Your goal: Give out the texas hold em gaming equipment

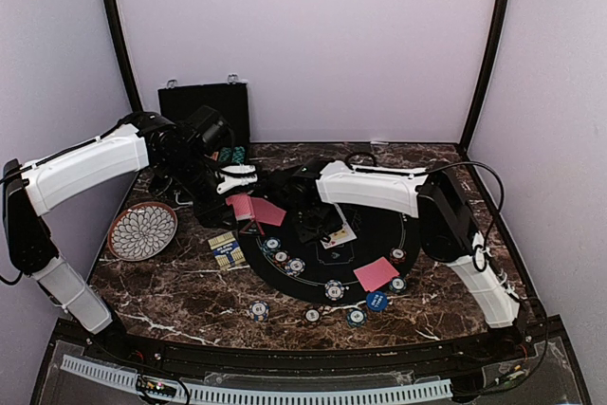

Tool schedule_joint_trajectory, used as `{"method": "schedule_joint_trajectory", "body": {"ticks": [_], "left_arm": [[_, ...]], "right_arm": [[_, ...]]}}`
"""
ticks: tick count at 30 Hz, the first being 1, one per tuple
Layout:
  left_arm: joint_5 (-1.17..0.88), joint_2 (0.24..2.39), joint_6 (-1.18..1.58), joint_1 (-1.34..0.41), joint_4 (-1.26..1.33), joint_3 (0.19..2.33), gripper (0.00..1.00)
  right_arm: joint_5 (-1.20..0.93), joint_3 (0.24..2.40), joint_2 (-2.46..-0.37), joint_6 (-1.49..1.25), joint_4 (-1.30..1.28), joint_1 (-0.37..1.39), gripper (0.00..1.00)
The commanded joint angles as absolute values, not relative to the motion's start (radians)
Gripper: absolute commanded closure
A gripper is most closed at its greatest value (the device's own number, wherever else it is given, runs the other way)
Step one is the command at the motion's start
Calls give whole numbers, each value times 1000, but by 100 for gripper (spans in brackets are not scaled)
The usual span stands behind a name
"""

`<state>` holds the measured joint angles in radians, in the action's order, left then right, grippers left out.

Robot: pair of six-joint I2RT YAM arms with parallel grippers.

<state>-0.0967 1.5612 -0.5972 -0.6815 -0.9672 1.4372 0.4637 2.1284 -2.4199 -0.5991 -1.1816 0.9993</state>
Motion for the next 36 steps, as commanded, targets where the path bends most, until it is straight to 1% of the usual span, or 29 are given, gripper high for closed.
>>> {"method": "schedule_joint_trajectory", "body": {"ticks": [1, 5, 10, 15, 18, 22, 36], "left_arm": [[-118, 1532, -593, -679, -984, 1452, 100], [-122, 1536, -592, -679, -988, 1464, 100], [-120, 1534, -589, -678, -990, 1473, 100], [-126, 1532, -583, -680, -987, 1478, 100], [-131, 1533, -579, -679, -983, 1485, 100], [-131, 1535, -579, -679, -980, 1488, 100], [-126, 1535, -577, -678, -961, 1478, 100]], "right_arm": [[379, 2077, -2324, -614, -1087, 991, 51], [207, 1929, -2180, -637, -896, 942, 40], [-30, 1691, -1972, -703, -615, 866, 24], [-350, 1443, -1817, -866, -230, 812, 14], [-488, 1368, -1804, -956, -61, 810, 11], [-579, 1291, -1802, -1067, 146, 824, 8], [-671, 1317, -1922, -1205, 345, 915, 8]]}}
